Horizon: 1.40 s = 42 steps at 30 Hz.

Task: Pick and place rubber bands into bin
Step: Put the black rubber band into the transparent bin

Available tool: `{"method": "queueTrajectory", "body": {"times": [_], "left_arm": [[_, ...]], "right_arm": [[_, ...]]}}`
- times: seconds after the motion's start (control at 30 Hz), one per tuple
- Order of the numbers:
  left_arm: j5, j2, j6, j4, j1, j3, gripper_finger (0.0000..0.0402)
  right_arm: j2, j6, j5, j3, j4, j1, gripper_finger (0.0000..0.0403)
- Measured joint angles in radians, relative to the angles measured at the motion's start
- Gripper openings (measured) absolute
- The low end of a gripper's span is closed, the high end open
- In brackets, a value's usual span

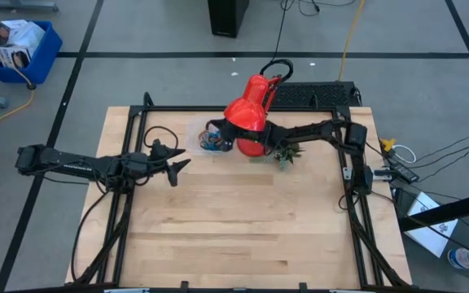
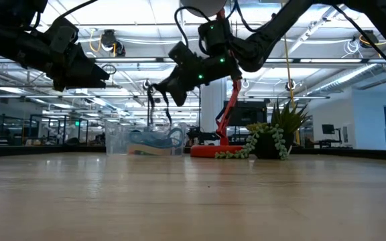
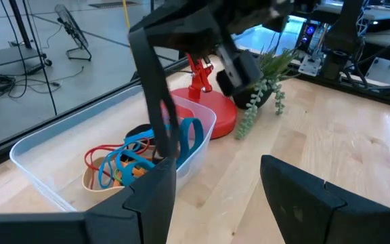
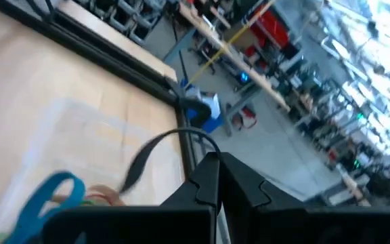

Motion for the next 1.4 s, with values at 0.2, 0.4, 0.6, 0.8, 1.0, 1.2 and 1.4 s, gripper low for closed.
{"method": "queueTrajectory", "body": {"times": [0.2, 0.4, 0.6, 0.8, 1.0, 1.2, 1.4], "left_arm": [[0.0, 0.0, 0.0, 0.0, 0.0, 0.0, 0.0223], [0.0, 0.0, 0.001, 0.0, 0.0, 0.0, 0.0223], [0.0, 0.0, 0.002, 0.0, 0.0, 0.0, 0.0223], [0.0, 0.0, -0.001, 0.0, 0.0, 0.0, 0.0223], [0.002, 0.0, 0.0, 0.001, 0.0, 0.0, 0.0223], [0.002, 0.0, 0.0, 0.001, 0.0, 0.0, 0.0223], [0.001, 0.0, -0.001, 0.001, 0.0, 0.0, 0.0223]], "right_arm": [[0.0, 0.081, 0.0, 0.0, -0.049, -0.035, 0.0], [0.0, 0.142, -0.077, 0.0, -0.161, -0.037, 0.0], [0.022, 0.146, -0.077, -0.001, -0.211, -0.034, 0.0001], [0.077, 0.167, -0.073, -0.001, -0.201, -0.034, 0.0003], [0.097, 0.16, -0.076, 0.001, -0.175, -0.034, 0.0005], [0.095, 0.172, -0.07, 0.0, -0.151, -0.034, 0.0029], [0.093, 0.179, -0.073, 0.0, -0.147, -0.034, 0.0079]]}}
